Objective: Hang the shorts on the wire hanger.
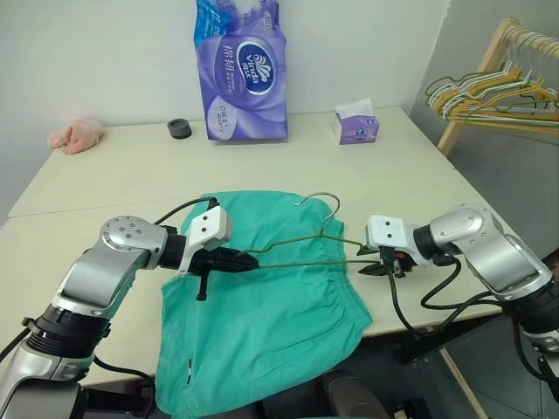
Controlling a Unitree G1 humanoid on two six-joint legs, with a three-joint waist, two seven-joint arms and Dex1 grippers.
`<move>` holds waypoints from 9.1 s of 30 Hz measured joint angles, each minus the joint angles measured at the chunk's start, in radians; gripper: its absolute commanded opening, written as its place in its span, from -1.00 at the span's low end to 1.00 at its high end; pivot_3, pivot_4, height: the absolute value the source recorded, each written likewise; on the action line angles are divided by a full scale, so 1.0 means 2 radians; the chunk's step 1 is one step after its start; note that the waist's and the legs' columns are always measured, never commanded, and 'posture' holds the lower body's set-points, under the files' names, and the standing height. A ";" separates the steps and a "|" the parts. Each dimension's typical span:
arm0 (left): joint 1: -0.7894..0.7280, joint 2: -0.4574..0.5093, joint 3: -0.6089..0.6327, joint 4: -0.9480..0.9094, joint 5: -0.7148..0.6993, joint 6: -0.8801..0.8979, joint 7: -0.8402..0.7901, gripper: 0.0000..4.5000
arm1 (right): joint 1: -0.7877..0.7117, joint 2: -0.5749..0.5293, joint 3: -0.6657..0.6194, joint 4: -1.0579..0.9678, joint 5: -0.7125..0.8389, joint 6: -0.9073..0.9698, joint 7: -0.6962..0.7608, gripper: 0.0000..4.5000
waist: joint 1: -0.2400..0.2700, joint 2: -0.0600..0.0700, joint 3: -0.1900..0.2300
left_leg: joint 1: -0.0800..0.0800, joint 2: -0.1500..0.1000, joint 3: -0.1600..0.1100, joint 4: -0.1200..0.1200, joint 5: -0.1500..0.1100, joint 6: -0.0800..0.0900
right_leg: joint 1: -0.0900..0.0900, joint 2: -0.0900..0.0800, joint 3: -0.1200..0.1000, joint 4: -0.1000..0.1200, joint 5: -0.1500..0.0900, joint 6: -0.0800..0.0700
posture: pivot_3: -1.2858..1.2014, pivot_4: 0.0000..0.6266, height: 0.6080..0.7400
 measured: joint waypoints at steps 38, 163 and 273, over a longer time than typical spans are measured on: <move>0.064 -0.041 0.168 0.086 -0.095 0.089 0.095 -0.04 | 0.169 -0.070 -0.196 0.017 0.110 0.186 -0.067 -1.00 | 0.001 -0.001 0.000 | -0.001 0.000 0.000 0.000 0.000 0.000 | 0.000 -0.001 0.000 0.000 0.000 0.000 | -0.17 -0.73 1.00; -0.207 -0.027 -0.013 0.252 0.069 -0.178 -0.087 0.98 | 0.010 0.041 0.000 -0.061 0.098 0.110 -0.152 -1.00 | -0.002 0.000 -0.001 | -0.010 0.000 0.000 0.006 0.000 0.000 | -0.008 0.000 -0.001 0.003 0.001 -0.002 | -0.13 -0.90 1.00; -0.124 0.012 0.025 0.137 -0.035 0.027 -0.098 -1.00 | 0.134 0.110 -0.200 0.021 0.178 0.136 -0.324 -0.99 | -0.001 0.000 -0.002 | -0.008 0.000 0.000 0.008 0.000 0.000 | -0.008 0.002 0.001 0.009 0.000 0.001 | -0.14 -0.82 1.00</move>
